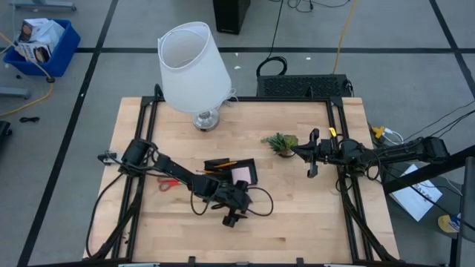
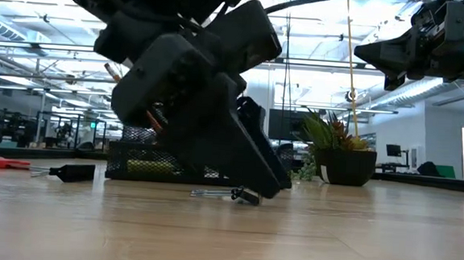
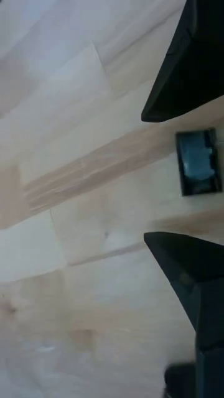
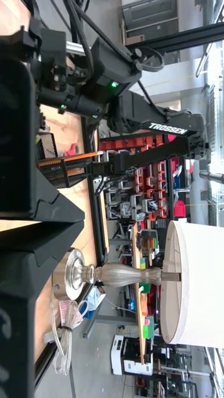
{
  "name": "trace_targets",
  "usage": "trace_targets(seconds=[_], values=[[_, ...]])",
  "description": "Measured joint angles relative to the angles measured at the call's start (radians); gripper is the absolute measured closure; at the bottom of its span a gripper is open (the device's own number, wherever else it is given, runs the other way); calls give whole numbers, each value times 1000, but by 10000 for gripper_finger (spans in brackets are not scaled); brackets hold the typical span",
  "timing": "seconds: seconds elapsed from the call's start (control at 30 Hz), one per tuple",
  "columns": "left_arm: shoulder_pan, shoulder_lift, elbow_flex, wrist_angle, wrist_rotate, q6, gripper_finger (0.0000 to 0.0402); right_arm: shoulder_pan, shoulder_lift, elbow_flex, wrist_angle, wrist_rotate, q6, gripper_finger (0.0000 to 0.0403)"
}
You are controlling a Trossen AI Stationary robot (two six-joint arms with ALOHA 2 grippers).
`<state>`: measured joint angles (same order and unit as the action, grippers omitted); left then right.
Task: Pick and place office supplies into organizer
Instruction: Put the bottom black binder clip into the black desk organizer
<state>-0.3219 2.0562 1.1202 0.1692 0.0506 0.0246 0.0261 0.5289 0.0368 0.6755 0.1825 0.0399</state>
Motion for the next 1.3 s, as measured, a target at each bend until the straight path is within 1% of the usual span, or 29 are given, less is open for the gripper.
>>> trace_targets(seconds=[0.27, 0.43, 0.57, 0.87, 1.0, 1.1, 1.23, 1.3], values=[[-21, 2, -3, -38, -28, -83, 98, 0, 0, 0, -7, 0, 0, 403], [-32, 2, -2, -54, -57, -87, 113, 0, 0, 0, -7, 0, 0, 403], [-35, 1, -2, -57, -79, -94, 142, 0, 0, 0, -7, 0, 0, 403], [-36, 1, -3, -66, -105, -103, 226, 0, 0, 0, -7, 0, 0, 403], [-36, 1, -3, -64, -122, -110, 250, 0, 0, 0, -7, 0, 0, 403], [-43, -1, -4, -60, -139, -133, 249, 0, 0, 0, -7, 0, 0, 403], [-65, -34, -8, -78, -175, -136, 227, 0, 0, 0, -7, 0, 0, 403], [-82, -52, -9, -87, -205, -161, 225, 0, 0, 0, -7, 0, 0, 403]])
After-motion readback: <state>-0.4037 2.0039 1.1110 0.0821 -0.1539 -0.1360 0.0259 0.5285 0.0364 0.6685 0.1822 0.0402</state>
